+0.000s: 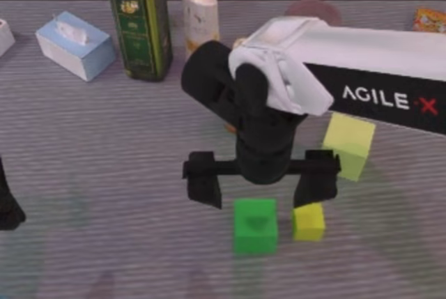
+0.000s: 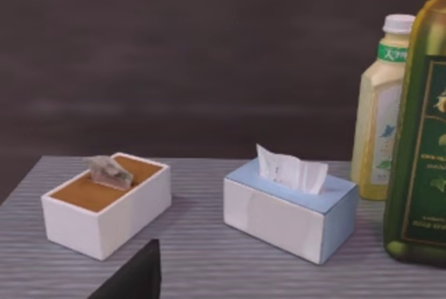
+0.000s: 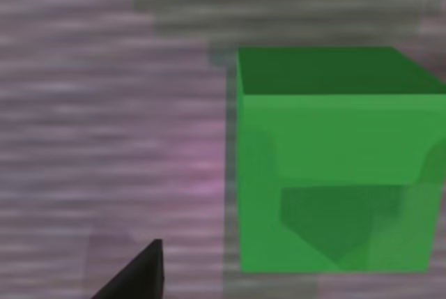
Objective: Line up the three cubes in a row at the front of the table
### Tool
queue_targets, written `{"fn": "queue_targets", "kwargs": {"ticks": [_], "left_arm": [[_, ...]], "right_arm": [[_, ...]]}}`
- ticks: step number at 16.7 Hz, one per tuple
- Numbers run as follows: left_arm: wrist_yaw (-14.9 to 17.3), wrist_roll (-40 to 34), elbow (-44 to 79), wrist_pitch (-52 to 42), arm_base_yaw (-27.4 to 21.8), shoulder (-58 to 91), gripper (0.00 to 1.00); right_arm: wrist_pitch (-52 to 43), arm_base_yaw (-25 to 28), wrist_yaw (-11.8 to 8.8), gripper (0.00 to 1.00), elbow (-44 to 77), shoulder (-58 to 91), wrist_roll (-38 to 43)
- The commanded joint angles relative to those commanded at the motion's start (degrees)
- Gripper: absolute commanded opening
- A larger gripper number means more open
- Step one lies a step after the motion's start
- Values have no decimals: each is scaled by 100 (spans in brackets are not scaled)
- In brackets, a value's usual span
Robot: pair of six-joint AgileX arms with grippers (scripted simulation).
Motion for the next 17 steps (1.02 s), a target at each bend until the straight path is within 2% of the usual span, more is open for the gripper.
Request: {"fn": "queue_targets", "kwargs": {"ticks": [6,9,13,17], "left_arm": [[0,0,0,0,0,0,100],[0,0,0,0,0,0,100],[0,0,0,0,0,0,100],[0,0,0,0,0,0,100]], "right_arm": [[-49,-43,2,100,45,-2,-70],[-93,-170,9,100,167,89,-618],[-205,-550,2,100,407,296,-2070],[-329,-1096,-31,100,599,494,-4130]]}}
